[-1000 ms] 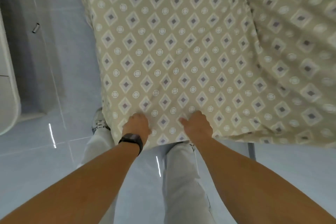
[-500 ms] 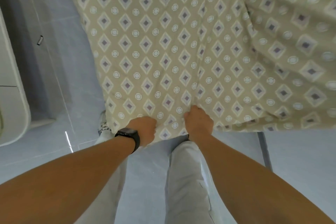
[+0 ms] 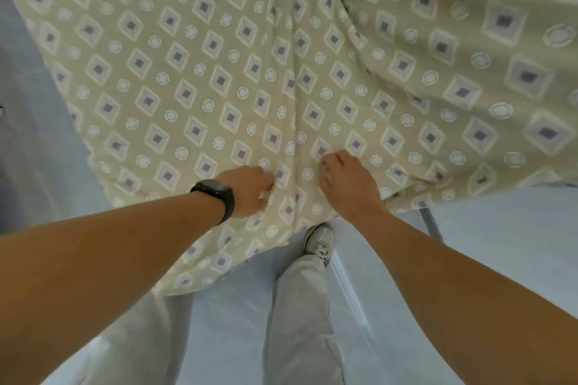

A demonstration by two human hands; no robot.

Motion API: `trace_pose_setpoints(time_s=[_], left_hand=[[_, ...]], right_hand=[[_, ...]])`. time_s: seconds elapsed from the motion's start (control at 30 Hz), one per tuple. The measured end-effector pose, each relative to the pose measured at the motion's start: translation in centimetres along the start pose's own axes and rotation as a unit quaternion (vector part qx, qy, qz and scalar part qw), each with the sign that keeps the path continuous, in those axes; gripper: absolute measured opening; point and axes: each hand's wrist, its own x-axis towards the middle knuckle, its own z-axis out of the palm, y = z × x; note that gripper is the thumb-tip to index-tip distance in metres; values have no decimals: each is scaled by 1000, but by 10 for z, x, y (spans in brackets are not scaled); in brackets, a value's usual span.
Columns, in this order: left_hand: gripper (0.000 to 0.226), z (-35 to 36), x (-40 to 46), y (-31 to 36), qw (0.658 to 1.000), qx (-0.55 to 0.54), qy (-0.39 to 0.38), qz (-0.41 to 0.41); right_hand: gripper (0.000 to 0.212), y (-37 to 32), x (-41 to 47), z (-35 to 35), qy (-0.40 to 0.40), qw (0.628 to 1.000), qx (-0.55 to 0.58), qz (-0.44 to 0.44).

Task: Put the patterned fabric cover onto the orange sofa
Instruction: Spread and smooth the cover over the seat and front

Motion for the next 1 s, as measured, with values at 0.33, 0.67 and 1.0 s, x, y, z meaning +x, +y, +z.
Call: trace_pose_setpoints(time_s=[0.33, 0.67, 1.0], left_hand=[[54, -24, 56, 22, 981, -151, 109, -47], [131, -72, 109, 57, 974, 218, 41, 51], [106, -92, 153, 65, 958, 252, 75, 115]], right_hand=[[7, 47, 48, -5, 37, 998, -56, 19], [21, 91, 22, -21, 82, 977, 66, 188], [68, 93, 57, -2, 10, 891, 288, 350]])
